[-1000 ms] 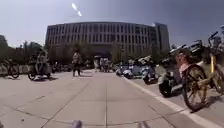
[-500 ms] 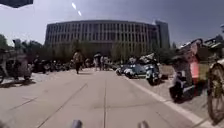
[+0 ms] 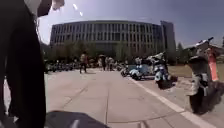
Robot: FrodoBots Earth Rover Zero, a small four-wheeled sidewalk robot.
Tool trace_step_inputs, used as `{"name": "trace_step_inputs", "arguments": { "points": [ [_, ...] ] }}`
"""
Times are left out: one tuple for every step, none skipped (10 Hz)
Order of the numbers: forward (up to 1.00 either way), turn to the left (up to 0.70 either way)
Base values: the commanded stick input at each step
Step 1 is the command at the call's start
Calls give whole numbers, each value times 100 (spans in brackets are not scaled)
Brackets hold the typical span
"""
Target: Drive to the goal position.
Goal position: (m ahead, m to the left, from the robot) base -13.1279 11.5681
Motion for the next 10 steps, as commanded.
{"name": "trace_step_inputs", "arguments": {
  "points": [
    [70, 0],
    [70, 0],
    [70, 0],
    [70, 0],
    [70, 0],
    [70, 0],
    [70, 0],
    [70, 0],
    [70, -1],
    [70, -2]
  ]
}}
